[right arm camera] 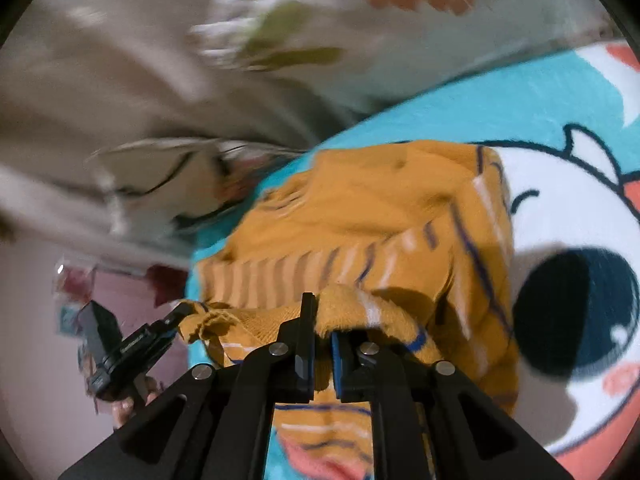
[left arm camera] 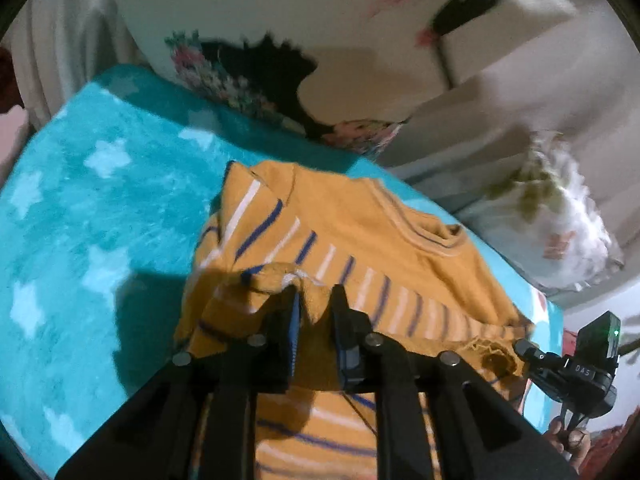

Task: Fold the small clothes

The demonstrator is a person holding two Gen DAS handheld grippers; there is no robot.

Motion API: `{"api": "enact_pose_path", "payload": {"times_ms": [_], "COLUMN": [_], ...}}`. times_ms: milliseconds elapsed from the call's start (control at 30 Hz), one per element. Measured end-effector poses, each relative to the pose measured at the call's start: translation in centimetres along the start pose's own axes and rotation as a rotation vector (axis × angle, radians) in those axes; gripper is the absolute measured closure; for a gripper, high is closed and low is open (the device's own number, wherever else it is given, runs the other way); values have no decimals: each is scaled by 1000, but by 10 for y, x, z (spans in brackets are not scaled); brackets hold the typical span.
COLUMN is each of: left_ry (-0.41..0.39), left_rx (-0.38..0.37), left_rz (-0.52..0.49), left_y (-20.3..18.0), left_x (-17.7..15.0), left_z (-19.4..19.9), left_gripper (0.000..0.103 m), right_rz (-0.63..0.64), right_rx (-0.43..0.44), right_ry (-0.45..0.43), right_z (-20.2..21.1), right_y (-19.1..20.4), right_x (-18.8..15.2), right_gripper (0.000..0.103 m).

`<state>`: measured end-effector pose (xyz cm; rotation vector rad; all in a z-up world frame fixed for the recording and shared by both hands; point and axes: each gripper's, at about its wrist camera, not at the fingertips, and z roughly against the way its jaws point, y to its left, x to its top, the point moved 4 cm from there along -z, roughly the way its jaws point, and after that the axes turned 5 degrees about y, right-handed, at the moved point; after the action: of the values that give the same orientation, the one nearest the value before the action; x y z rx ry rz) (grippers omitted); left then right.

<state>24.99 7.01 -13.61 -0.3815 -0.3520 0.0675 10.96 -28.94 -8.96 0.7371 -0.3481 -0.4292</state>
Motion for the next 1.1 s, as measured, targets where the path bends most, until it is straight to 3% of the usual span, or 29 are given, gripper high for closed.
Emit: {"api": "enact_pose_path", "payload": {"times_ms": [100, 167, 233, 433, 533, 633, 700, 833, 933, 1033, 1100], "left_ry": [-12, -42, -46, -6, -7, -11, -18, -23, -42, -89, -114], "left_rx": [-50, -64, -41, -31, -23, 12, 47, 83, 119, 155, 154], "left_rz": [21, 32, 48, 21, -3, -61, -96, -86, -70, -66, -57], "left_y": [7, 13, 21, 31, 31, 24, 20, 21, 24, 28, 32], "left_x": [8, 16, 23, 22, 17, 9, 4, -5, -15, -30, -38], "left_z": [-4, 0, 0, 2, 10, 17, 19, 20, 25, 39, 46], "left_gripper": [64, 48, 43, 43, 43, 43, 43, 43, 43, 41, 27], "right_rz": [-63, -120, -172, -239, -245, -262, -272, -246, -172, -89, -62], "right_rx": [-20, 16, 44, 60, 71, 109, 131, 77, 6, -71, -123], "right_ry": [10, -2, -13, -28, -30, -52, -89, -164, -158, -149, -147], "right_z": [-18, -24, -27, -34, -36, -30, -18, 18, 31, 44, 52], "right_y": [-17, -28, -37, -51, -48, -49, -50, -47, -36, -36, -46], "right_x": [19, 29, 36, 59, 64, 68, 70, 69, 56, 35, 18], "right_gripper": [93, 92, 89, 87, 79, 65, 48, 45, 44, 35, 32]}}
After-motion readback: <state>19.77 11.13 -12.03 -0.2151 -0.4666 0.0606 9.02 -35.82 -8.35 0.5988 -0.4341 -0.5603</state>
